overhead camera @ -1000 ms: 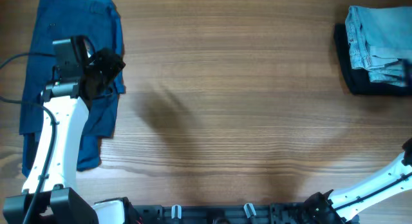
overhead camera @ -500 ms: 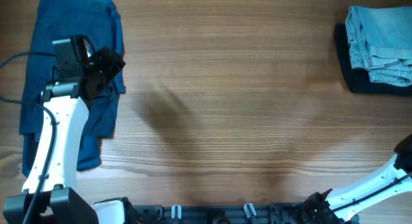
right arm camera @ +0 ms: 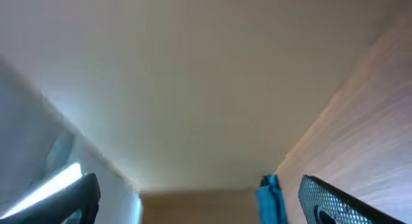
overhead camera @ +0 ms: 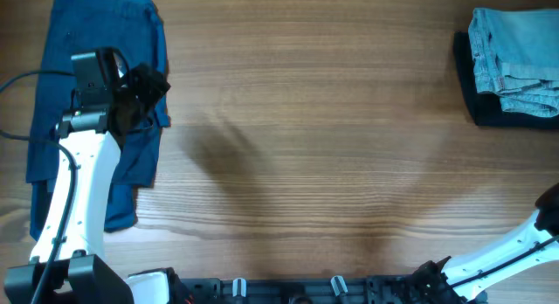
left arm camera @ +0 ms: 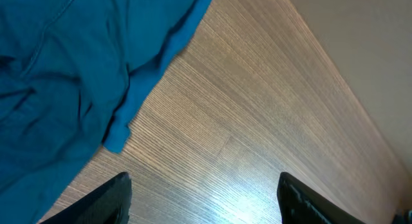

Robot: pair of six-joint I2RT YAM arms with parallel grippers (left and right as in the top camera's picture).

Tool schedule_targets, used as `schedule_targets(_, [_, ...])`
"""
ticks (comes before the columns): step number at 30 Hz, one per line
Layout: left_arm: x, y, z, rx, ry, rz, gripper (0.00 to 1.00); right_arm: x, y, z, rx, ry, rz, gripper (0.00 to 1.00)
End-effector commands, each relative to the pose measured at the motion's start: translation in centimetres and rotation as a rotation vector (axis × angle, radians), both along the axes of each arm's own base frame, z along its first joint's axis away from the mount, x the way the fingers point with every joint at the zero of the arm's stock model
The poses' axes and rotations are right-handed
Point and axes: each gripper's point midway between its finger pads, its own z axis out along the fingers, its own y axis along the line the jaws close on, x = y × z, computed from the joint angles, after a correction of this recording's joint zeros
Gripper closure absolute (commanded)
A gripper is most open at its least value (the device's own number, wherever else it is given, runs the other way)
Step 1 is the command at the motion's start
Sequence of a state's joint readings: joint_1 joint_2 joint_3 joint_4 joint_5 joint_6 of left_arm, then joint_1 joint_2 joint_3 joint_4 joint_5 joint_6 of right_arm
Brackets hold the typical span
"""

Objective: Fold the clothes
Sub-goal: 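Lower the jeans onto the dark garment stack at top right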

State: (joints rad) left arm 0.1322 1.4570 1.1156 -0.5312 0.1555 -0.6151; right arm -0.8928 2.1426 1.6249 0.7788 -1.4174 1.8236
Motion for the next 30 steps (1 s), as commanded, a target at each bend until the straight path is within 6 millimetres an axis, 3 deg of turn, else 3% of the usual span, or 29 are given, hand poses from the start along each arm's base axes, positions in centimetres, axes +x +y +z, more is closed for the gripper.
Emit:
schedule_targets(1, [0.1, -0.2, -0.5, -0.010, 0.011, -0.009, 0.28, 0.7, -1.5, -1.1, -0.110, -0.029, -0.089, 0.01])
schedule_targets(3, [0.0, -0.2, -0.5, -0.010, 0.013, -0.009, 0.28, 1.0, -2.4, -3.7, -0.091, 0.051, -0.147, 0.01])
schedule_targets(5, [-0.1, -0.3, -0.6, -0.011, 0.018, -0.009, 0.28, 1.0, -3.7, -8.0, -0.107, 0.195, -0.250, 0.01])
schedule_targets(9, [-0.2, -0.3, -0.6, -0.012, 0.023, -0.010, 0.28, -1.2, -5.0, -15.2, -0.269, 0.475, -0.363, 0.01])
schedule_targets(12, [-0.1, -0.3, -0.6, -0.011, 0.022, -0.010, 0.28, -2.4, -5.3, -17.2, -0.435, 0.542, -0.352, 0.00])
schedule_targets(16, [-0.1, -0.3, -0.6, -0.012, 0.022, -0.009, 0.28, -2.5, -5.0, -13.8, -0.590, 0.452, -0.331, 0.00])
schedule_targets(18, [-0.2, -0.3, -0.6, -0.012, 0.022, -0.009, 0.28, -2.4, -4.2, -9.8, -0.746, 0.352, -0.321, 0.00])
schedule_targets(21, [-0.1, -0.3, -0.6, -0.011, 0.022, -0.009, 0.28, -2.2, -1.1, -3.8, -1.092, 0.157, -0.238, 0.00])
schedule_targets(23, [-0.1, -0.3, -0.6, -0.011, 0.021, -0.009, 0.28, -1.5, 2.9, 0.2, -1.323, 0.003, -0.160, 0.00])
schedule_targets(24, [-0.1, -0.2, -0.6, -0.010, 0.022, -0.009, 0.28, -1.1, 4.3, 1.0, -1.414, -0.027, -0.136, 0.00])
schedule_targets(26, [-0.1, -0.2, -0.6, -0.008, 0.022, -0.007, 0.28, 0.2, 5.1, 0.8, -1.535, 0.019, -0.138, 0.00])
schedule_targets(28, [-0.1, -0.2, -0.6, -0.008, 0.022, -0.007, 0.28, 2.2, 5.0, -1.9, -1.624, 0.172, -0.153, 0.00])
schedule_targets(30, [-0.1, -0.2, -0.6, -0.008, 0.022, -0.007, 0.28, 3.1, 5.7, -4.2, -1.616, 0.217, -0.113, 0.00])
